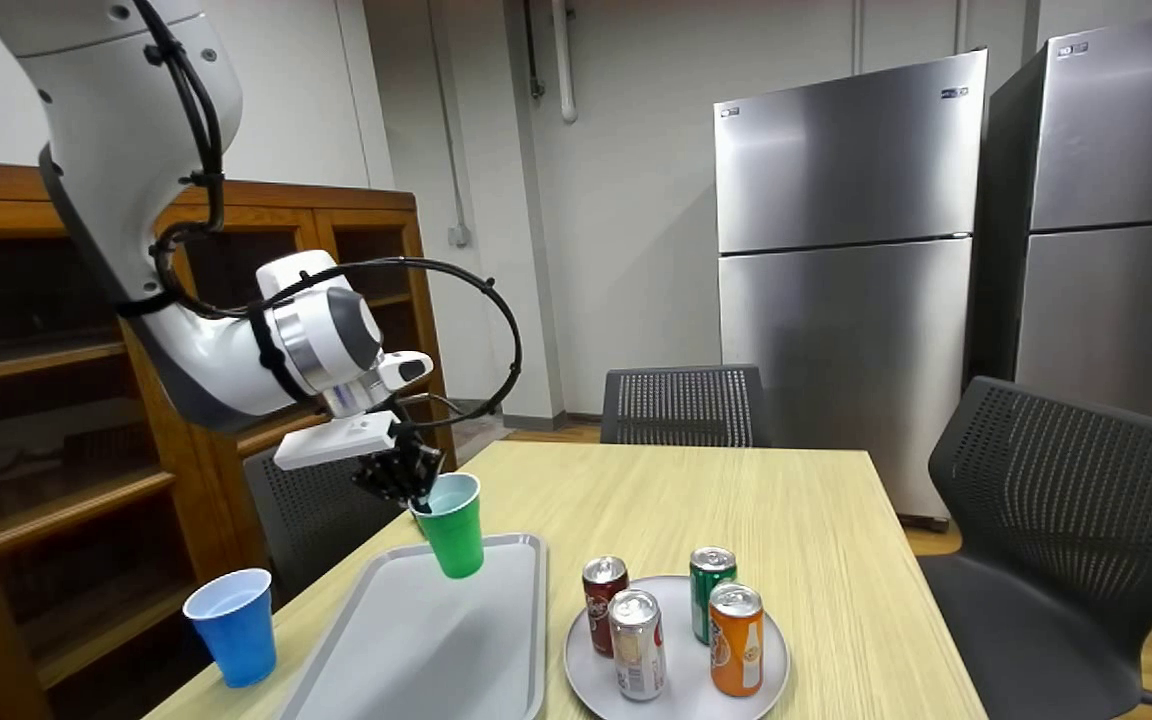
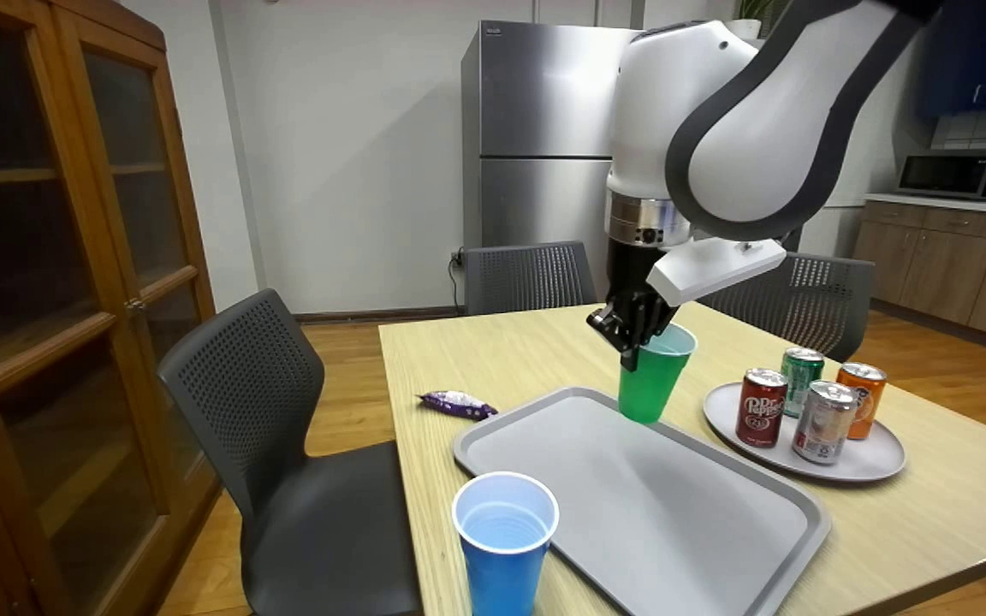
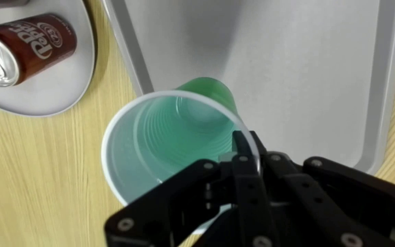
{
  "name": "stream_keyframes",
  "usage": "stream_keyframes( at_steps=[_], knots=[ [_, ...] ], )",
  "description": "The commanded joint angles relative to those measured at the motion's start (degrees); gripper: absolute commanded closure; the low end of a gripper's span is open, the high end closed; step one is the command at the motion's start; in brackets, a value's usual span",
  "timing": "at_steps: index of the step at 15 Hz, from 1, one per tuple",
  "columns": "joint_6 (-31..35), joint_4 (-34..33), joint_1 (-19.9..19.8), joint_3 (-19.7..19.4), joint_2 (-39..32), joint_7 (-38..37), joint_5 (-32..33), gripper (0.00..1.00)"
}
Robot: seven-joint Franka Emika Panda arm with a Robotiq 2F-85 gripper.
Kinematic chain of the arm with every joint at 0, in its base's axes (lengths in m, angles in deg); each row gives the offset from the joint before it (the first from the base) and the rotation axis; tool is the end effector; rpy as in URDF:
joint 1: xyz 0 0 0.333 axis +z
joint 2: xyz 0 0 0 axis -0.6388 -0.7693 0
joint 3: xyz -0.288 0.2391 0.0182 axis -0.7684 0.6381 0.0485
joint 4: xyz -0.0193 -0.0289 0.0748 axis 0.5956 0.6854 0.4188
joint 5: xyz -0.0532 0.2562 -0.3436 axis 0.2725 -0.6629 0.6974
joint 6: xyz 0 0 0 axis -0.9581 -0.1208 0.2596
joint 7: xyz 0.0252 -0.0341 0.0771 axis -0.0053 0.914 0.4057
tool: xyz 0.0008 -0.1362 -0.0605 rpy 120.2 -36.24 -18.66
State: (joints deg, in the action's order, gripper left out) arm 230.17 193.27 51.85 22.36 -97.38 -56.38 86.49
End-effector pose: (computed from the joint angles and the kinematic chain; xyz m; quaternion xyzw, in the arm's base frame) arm 0.5263 0.1042 0.2249 0.9840 0.1160 0.1031 0.0870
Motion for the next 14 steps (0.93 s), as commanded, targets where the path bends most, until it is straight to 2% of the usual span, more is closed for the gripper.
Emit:
stream_keyframes(
  at_steps=[1, 10, 14],
  knots=[
    [-0.8, -4.3, -0.6, -1.3, -2.4, 1.3, 1.1, 0.99],
    [-0.4, -14.3, -3.8, -3.5, -10.5, 10.5, -2.1, 0.99],
    [0.4, -18.9, -6.0, -3.4, -15.1, 15.1, -5.7, 0.99]
  ],
)
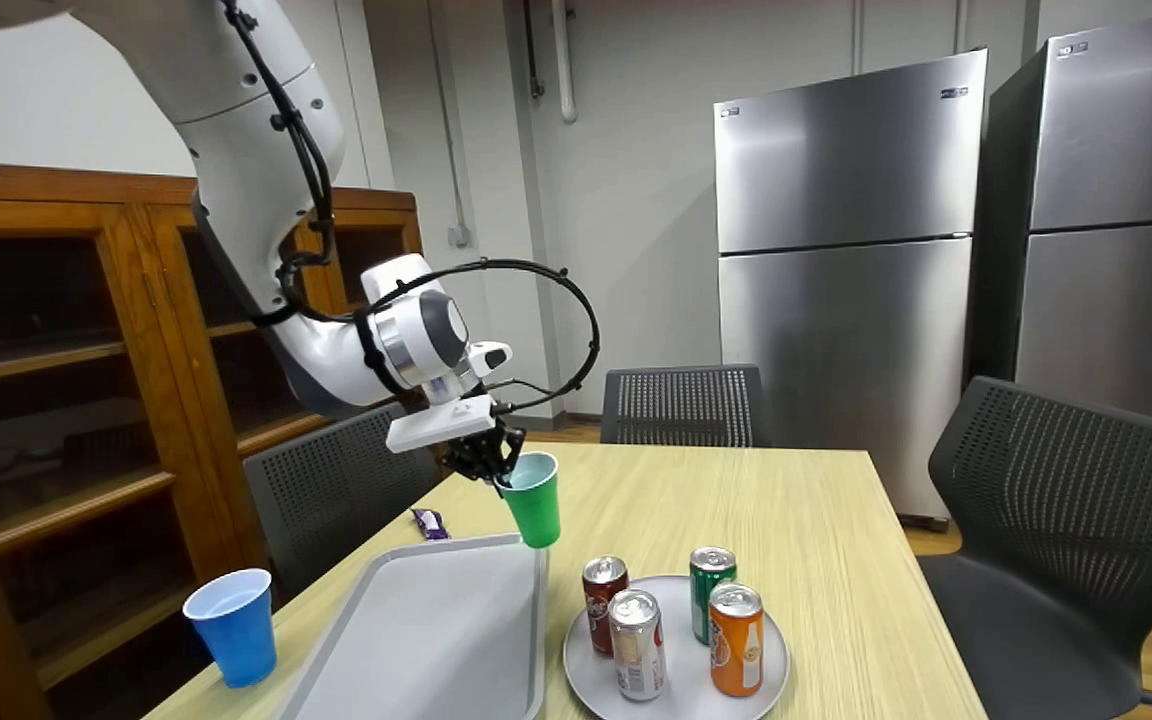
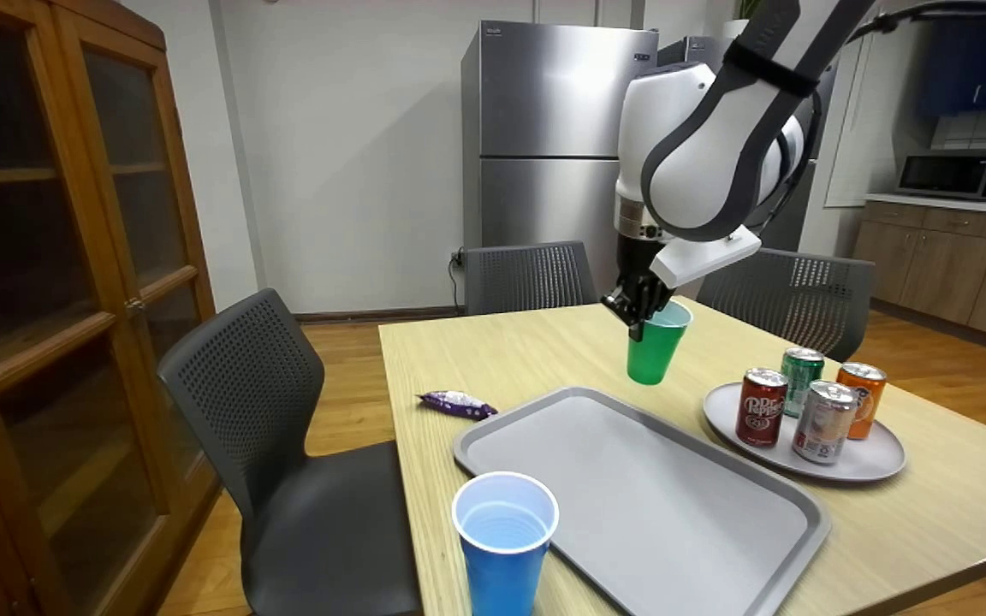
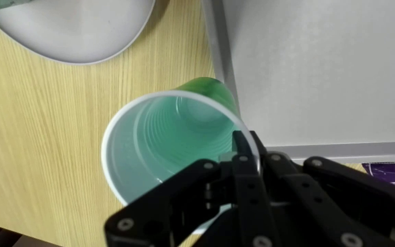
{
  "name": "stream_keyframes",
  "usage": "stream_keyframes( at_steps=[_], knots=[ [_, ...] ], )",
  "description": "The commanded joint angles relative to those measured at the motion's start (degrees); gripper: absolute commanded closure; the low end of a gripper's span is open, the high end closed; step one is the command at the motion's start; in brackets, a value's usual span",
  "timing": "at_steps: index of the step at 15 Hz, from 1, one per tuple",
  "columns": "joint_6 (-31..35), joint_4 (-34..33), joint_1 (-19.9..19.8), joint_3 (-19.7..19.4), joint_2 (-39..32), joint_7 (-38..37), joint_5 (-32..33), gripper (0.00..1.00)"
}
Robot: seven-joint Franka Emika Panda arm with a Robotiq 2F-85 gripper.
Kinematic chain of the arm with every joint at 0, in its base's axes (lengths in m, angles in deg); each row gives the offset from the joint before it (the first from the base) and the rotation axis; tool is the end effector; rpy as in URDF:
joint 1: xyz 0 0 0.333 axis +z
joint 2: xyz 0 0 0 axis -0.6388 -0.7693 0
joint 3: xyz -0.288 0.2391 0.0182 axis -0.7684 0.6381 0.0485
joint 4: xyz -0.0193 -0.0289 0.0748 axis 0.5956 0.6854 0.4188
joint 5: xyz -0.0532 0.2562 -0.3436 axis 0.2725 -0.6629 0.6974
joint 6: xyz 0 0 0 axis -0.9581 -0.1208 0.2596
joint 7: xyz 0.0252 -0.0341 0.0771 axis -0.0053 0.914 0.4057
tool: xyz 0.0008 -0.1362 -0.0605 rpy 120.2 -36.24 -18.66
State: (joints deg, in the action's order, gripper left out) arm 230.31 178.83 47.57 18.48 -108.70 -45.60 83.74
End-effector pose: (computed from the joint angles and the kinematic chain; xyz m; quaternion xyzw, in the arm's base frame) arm 0.6280 0.0302 0.2125 0.9799 0.1199 0.1146 0.1107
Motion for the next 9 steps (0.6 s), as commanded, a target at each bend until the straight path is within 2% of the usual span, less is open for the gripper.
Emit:
stream_keyframes(
  at_steps=[1, 9],
  knots=[
    [0.5, -5.7, -2.1, 0.4, -4.9, 5.0, -4.0, 0.99],
    [0.0, -14.2, -5.4, 1.3, -12.7, 9.3, -12.1, 0.99]
  ],
)
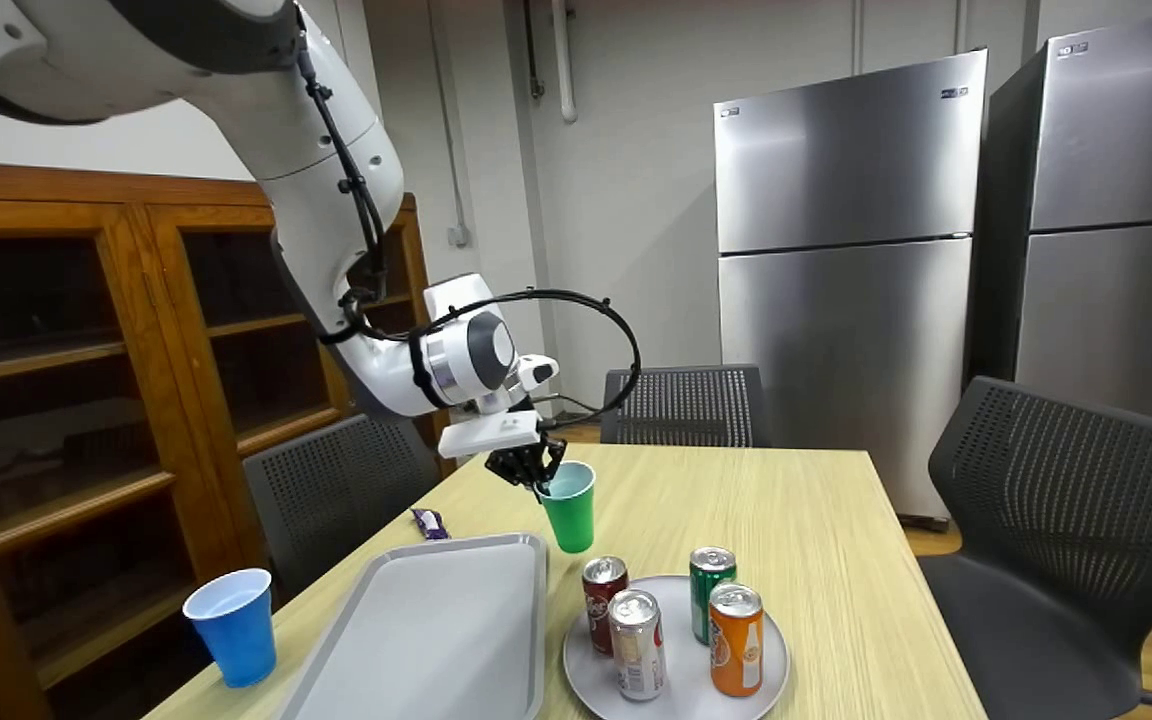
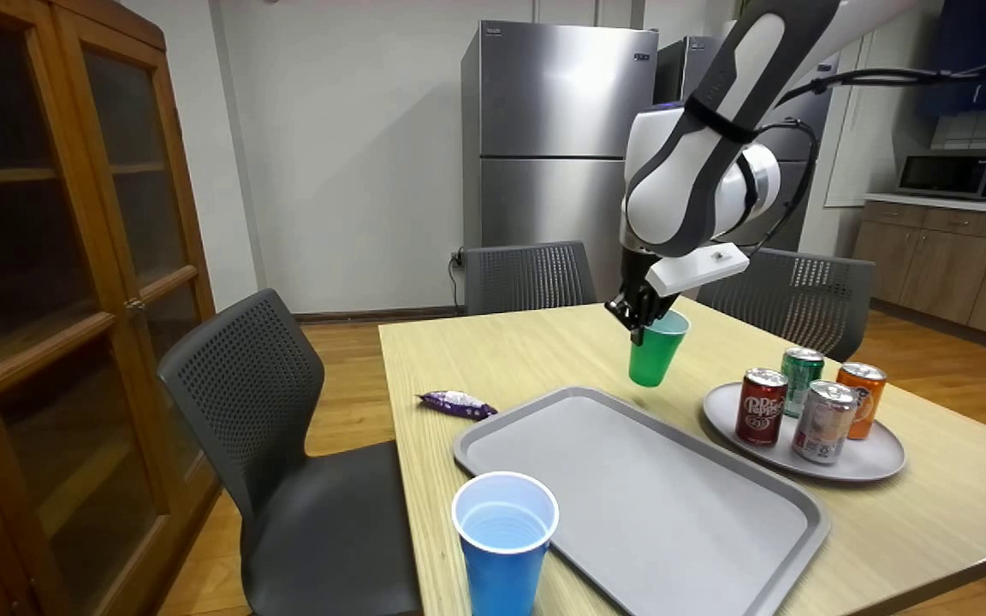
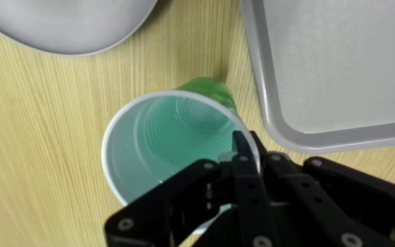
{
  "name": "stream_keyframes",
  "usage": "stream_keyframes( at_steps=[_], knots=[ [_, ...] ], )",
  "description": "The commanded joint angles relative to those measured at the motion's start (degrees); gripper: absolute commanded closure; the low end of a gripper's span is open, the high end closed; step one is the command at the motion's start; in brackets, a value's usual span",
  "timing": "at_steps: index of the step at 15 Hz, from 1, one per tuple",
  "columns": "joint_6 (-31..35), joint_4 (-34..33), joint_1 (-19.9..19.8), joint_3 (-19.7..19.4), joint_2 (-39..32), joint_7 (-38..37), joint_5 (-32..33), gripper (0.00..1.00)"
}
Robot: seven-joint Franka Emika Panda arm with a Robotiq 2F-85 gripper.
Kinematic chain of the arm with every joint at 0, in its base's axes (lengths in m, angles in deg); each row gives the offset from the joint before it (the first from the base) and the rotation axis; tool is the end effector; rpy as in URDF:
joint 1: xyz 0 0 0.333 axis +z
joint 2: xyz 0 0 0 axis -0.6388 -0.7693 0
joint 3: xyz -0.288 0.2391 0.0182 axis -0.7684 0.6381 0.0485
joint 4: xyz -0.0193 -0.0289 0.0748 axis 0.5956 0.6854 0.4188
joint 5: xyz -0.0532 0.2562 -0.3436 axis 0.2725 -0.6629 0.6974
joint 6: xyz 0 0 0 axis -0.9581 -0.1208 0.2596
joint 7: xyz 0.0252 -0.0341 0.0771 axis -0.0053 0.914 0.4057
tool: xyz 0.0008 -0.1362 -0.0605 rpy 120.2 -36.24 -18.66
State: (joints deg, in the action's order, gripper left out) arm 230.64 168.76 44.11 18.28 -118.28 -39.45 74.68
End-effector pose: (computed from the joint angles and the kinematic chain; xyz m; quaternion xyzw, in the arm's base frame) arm 0.6846 -0.0139 0.1784 0.9862 0.0765 0.1133 0.0937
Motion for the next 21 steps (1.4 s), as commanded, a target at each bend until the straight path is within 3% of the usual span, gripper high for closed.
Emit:
stream_keyframes(
  at_steps=[1, 15, 16, 17, 21],
  knots=[
    [-0.5, -5.0, -2.0, 1.5, -3.9, 3.6, -3.7, 0.99],
    [-2.2, -10.7, -1.7, 1.2, -9.2, 5.8, -5.7, 0.99],
    [-2.4, -10.9, -1.6, 1.2, -9.3, 5.7, -5.7, 0.72],
    [-2.4, -10.9, -1.7, 1.2, -9.4, 5.8, -5.8, 0.71],
    [-1.7, -10.3, -1.5, 1.3, -8.4, 5.7, -5.7, 0.44]
  ],
)
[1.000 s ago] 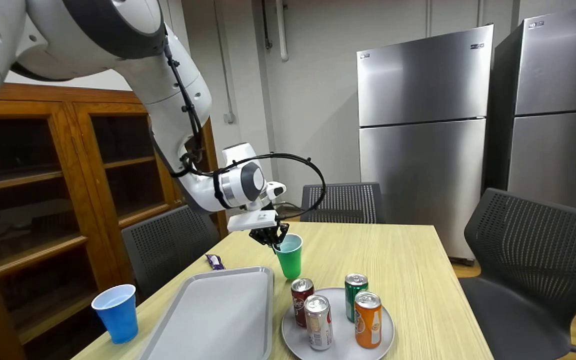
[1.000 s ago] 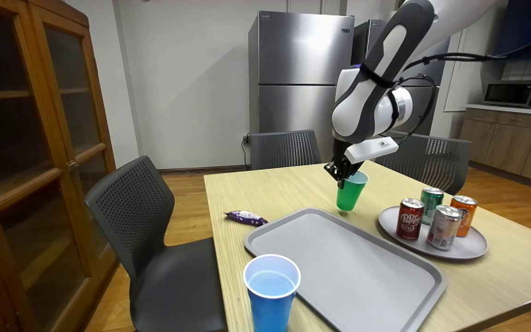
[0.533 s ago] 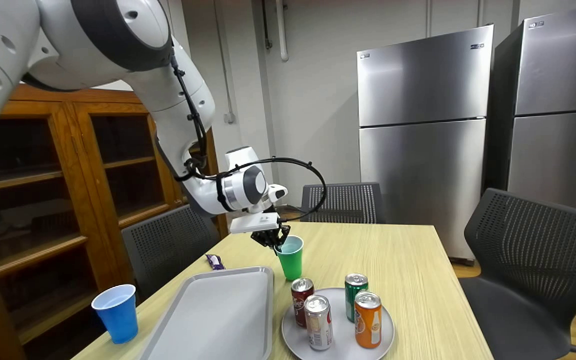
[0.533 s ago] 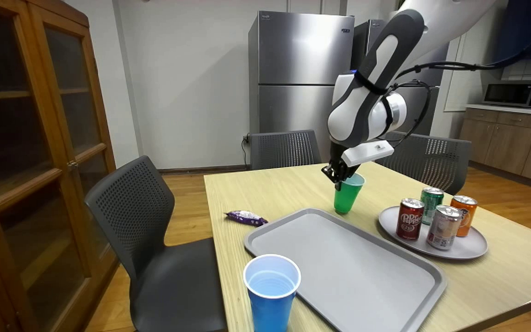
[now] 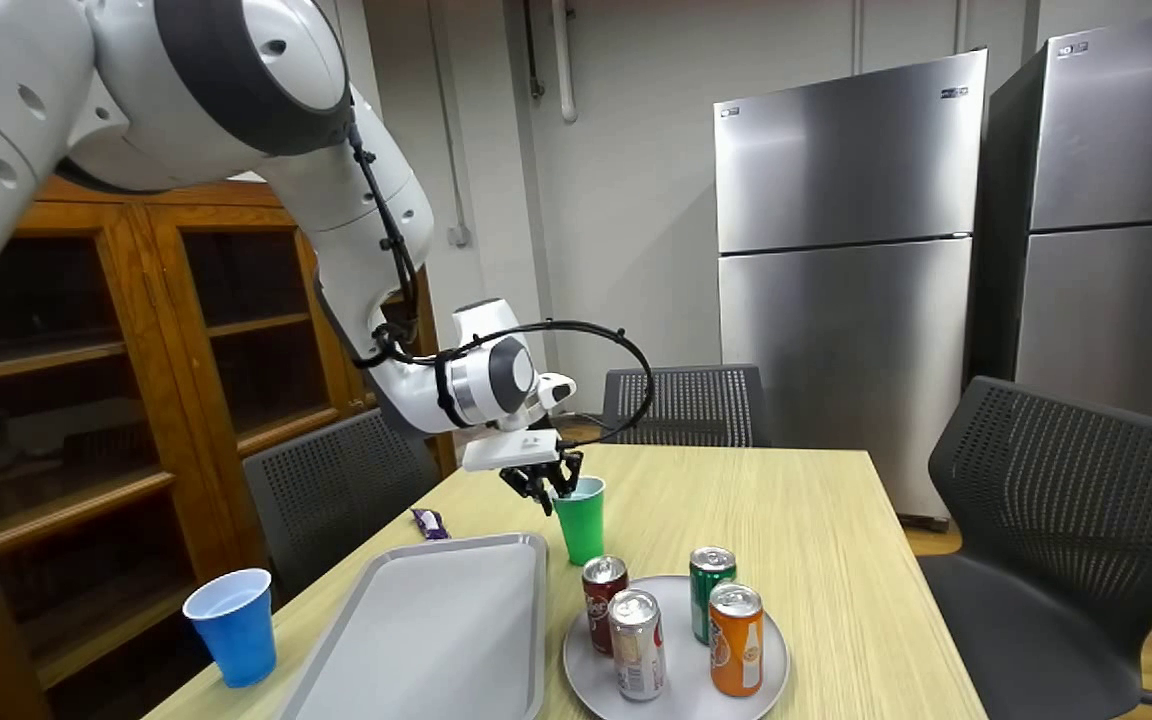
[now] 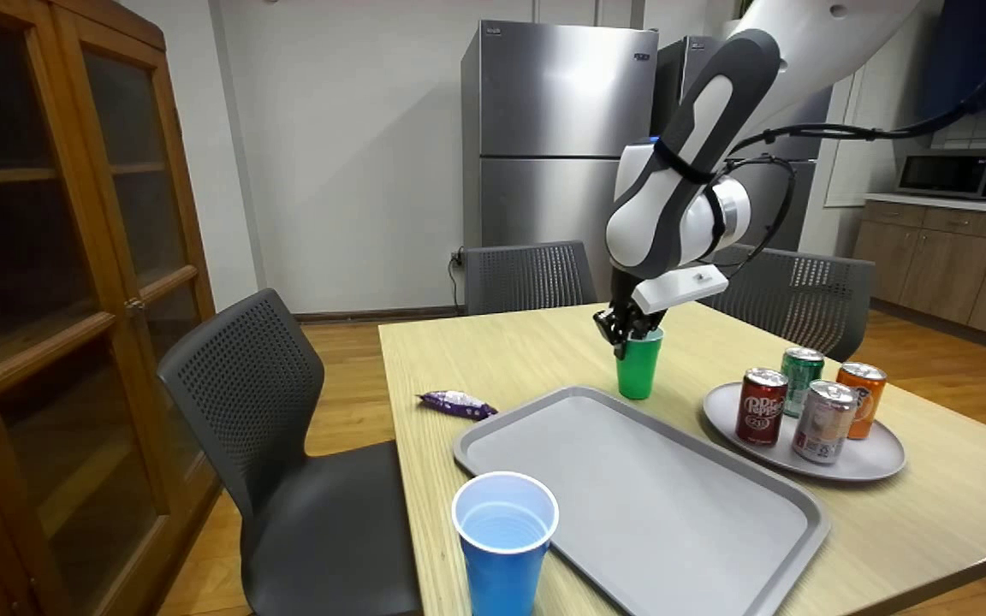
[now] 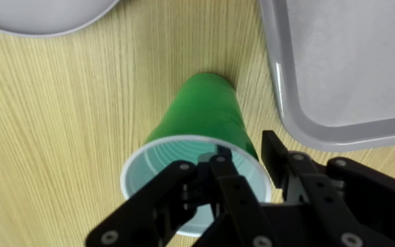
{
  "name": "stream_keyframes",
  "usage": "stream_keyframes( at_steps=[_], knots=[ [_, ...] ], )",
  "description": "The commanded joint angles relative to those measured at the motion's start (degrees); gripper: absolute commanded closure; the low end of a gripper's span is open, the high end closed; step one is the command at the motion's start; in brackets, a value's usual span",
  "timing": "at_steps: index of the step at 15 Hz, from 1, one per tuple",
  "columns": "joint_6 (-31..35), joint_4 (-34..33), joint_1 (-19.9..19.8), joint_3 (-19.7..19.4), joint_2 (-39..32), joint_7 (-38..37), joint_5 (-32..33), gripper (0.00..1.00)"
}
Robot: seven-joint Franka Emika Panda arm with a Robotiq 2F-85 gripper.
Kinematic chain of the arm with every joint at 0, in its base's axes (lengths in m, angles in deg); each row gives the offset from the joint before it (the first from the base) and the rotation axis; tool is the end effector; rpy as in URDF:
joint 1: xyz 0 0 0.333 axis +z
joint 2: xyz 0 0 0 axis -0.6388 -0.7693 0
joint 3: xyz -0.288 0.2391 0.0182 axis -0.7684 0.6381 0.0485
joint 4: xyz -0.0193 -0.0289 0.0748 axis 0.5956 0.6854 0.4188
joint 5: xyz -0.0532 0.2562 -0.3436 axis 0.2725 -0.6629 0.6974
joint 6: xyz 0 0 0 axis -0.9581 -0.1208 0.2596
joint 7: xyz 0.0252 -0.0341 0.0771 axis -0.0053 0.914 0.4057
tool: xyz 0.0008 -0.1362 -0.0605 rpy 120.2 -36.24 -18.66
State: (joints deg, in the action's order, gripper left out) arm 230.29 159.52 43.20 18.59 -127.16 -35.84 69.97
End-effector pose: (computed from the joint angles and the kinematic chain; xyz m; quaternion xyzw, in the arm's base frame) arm 0.7269 -0.0231 0.1370 0.9876 0.0706 0.1113 0.0849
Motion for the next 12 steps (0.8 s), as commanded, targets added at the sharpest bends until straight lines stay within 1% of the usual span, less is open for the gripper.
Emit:
stream_keyframes(
  at_steps=[1, 5, 6, 12],
  knots=[
    [-1.1, -0.6, -0.5, 1.0, 1.1, 2.0, -1.0, 0.36],
    [-0.1, 1.2, -1.1, 2.0, 3.9, 2.4, -1.6, 0.05],
    [0.1, 1.7, -1.3, 2.4, 4.7, 2.6, -1.9, 0.01],
    [2.4, 7.2, -3.1, 4.0, 11.3, 4.8, -3.5, 0.0]
  ],
)
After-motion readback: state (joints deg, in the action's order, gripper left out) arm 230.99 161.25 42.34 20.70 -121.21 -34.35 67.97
